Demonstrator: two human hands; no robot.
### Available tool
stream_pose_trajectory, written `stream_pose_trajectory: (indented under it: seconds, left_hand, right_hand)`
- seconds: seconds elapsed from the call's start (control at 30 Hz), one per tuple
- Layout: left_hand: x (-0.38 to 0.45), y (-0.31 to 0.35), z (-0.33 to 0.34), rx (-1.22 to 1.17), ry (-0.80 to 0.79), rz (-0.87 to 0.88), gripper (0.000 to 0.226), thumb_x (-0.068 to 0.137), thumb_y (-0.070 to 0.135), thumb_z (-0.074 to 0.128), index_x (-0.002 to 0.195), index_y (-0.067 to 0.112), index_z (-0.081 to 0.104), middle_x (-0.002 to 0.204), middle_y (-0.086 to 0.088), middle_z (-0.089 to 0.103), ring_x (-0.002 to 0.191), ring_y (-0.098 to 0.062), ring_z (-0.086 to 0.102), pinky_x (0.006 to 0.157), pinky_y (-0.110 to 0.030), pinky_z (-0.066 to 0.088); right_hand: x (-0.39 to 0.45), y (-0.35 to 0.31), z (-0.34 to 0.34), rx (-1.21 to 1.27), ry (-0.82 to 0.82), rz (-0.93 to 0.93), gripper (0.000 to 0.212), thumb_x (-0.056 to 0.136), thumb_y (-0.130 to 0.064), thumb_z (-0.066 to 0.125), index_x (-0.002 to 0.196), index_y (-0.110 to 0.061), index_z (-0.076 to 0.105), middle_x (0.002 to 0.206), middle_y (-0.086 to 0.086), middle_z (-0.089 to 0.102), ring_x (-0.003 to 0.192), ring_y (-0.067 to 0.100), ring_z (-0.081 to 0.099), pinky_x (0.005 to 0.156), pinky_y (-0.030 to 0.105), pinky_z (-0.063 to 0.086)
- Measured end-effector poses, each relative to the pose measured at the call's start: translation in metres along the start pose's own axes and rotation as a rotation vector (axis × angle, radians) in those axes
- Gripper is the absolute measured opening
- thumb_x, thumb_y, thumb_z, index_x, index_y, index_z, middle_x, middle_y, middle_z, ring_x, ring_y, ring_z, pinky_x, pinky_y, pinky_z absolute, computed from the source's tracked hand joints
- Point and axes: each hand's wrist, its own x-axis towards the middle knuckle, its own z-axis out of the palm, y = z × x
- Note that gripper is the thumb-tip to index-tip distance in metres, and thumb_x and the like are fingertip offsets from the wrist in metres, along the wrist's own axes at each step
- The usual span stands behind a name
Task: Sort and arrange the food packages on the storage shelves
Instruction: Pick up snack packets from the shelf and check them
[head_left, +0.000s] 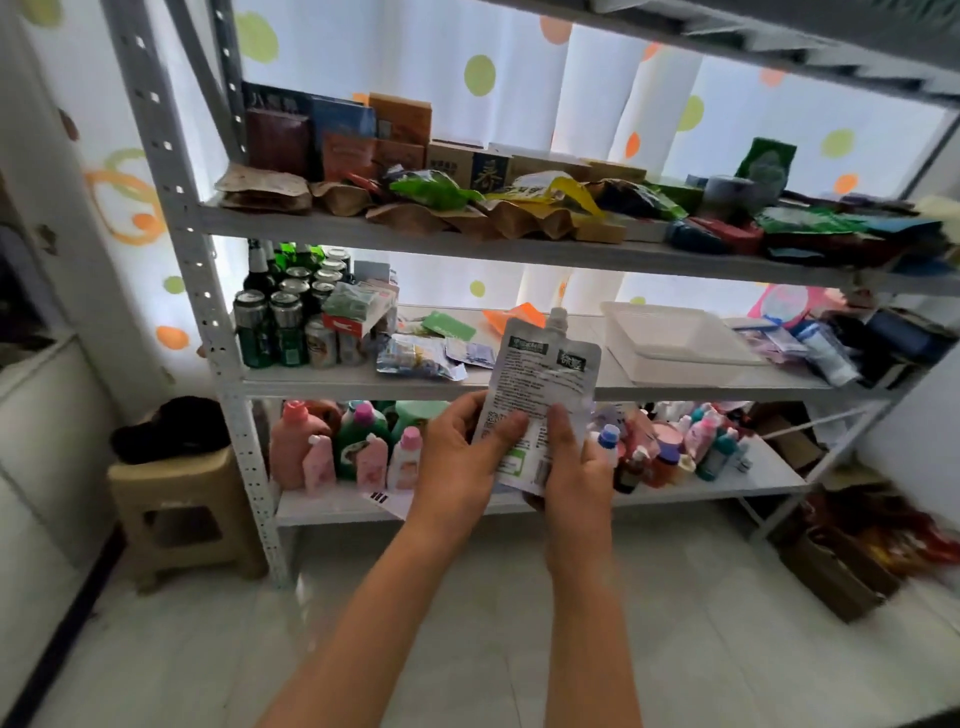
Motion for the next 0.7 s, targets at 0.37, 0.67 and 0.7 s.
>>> stream_pose_trajectory:
  seconds: [0.37,0.67,0.7]
  left_hand:
    - [-0.047,0.003,0.0,-0.05,0.053,-0.074,0.019,0.09,0.028,0.061,0.105,0.019,0.068,0.101,-0.002,0.077,0.09,-0.013,0.073,0.071,-0.022,0.058]
    - [-0.046,0.019,-0.037,-0.02,-0.005,-0.005,0.015,0.092,0.016,0.064,0.106,0.015,0.07,0.097,-0.001,0.077,0.091,-0.018,0.074,0.076,-0.031,0.06]
    - [-0.045,0.021,-0.044,-0.014,0.005,0.0,0.014,0.092,0.016,0.065,0.105,0.017,0.07,0.097,-0.001,0.077,0.09,-0.017,0.074,0.076,-0.031,0.061]
  right_hand:
    - [-0.031,0.0,-0.013,0.007,-0.071,0.007,0.021,0.097,-0.025,0.062,0.111,-0.011,0.068,0.1,0.006,0.078,0.088,0.021,0.077,0.067,0.027,0.061]
    - [-0.052,-0.018,0.018,-0.109,-0.052,-0.042,0.03,0.094,-0.035,0.062,0.118,-0.017,0.064,0.107,0.006,0.076,0.094,0.021,0.076,0.076,0.033,0.063]
    - [-0.055,-0.016,0.025,-0.103,-0.039,-0.033,0.029,0.095,-0.033,0.061,0.119,-0.016,0.064,0.108,0.007,0.076,0.094,0.021,0.075,0.075,0.032,0.063]
